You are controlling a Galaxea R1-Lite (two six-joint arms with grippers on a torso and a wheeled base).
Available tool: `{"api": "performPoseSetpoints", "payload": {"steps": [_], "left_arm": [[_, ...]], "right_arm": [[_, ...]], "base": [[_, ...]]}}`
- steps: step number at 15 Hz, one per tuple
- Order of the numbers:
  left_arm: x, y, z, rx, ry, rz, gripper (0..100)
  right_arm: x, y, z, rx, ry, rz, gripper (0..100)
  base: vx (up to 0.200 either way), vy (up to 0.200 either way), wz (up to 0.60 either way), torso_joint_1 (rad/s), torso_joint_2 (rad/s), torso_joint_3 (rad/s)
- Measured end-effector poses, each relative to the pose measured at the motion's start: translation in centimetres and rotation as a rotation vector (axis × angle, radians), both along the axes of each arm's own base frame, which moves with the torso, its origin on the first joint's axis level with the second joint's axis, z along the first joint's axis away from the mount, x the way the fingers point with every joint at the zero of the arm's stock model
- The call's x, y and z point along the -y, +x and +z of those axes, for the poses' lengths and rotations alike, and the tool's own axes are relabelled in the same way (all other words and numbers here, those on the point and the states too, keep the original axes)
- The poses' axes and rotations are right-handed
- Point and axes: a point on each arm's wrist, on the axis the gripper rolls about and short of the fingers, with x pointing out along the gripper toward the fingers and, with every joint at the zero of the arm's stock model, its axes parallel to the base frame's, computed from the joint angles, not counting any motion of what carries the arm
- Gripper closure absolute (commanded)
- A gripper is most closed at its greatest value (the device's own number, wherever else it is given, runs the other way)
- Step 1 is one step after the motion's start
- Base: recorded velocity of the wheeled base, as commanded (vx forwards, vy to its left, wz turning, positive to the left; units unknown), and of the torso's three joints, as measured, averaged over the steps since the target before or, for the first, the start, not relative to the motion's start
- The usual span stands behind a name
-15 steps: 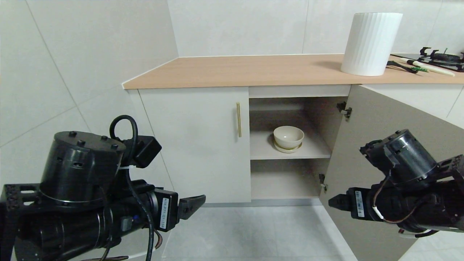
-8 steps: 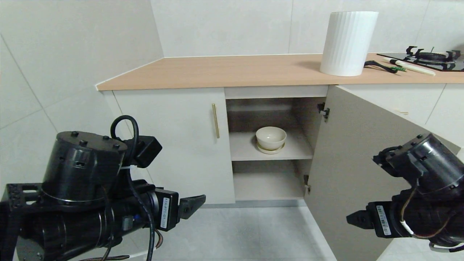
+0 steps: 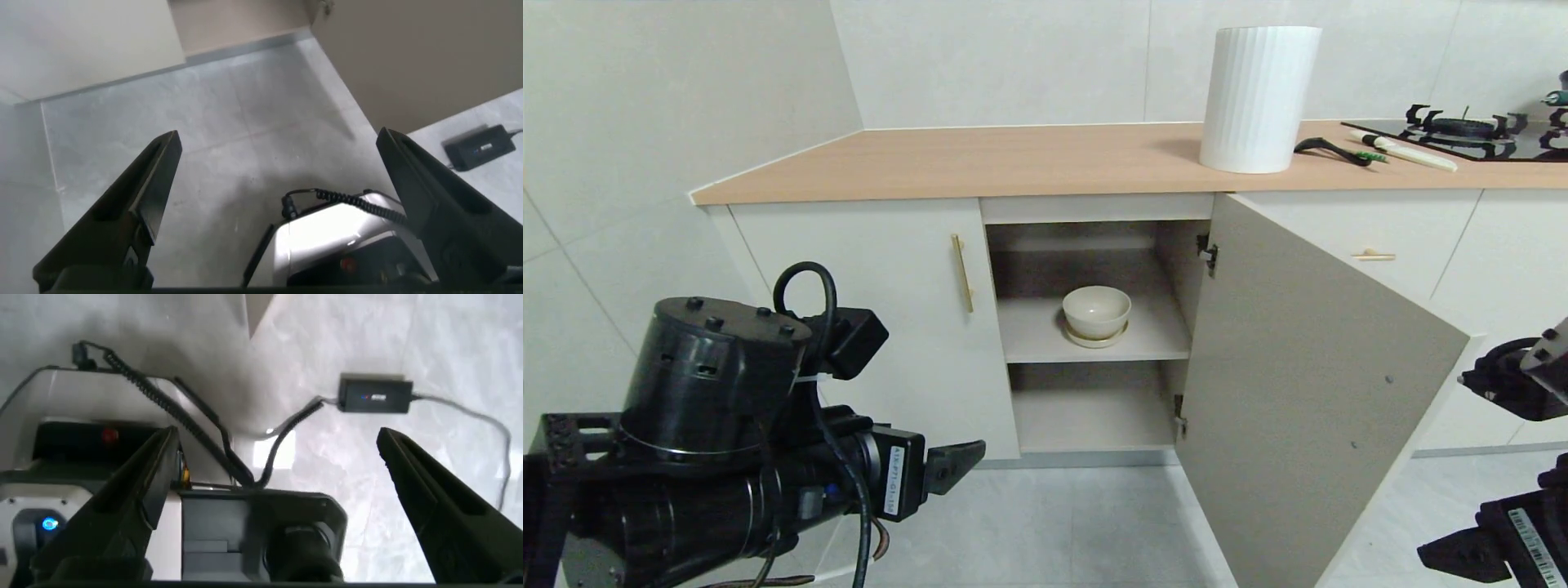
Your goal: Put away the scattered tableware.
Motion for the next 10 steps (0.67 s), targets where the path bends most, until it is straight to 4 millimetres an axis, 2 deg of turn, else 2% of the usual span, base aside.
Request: {"api": "performPoseSetpoints", "payload": {"steps": [2,4,10], "left_arm": [[0.0,0.0,0.0,0.0,-0.001,0.0,0],[0.0,0.0,0.0,0.001,-0.001,-0.001,0],[0.0,0.0,0.0,0.001,-0.002,-0.002,0]], "right_arm": [[1.2,0.1,0.9,-0.009,-0.016,-0.068,0],[2.8,1.1,1.5,0.006,-0.037,-0.164,0],[7.7,5.2,2.4,0.126,-0.059,-0.404,0]], "base": [[0.0,0.0,0.0,0.0,0.0,0.0],[0.0,0.0,0.0,0.0,0.0,0.0],[0.0,0.0,0.0,0.0,0.0,0.0]]}}
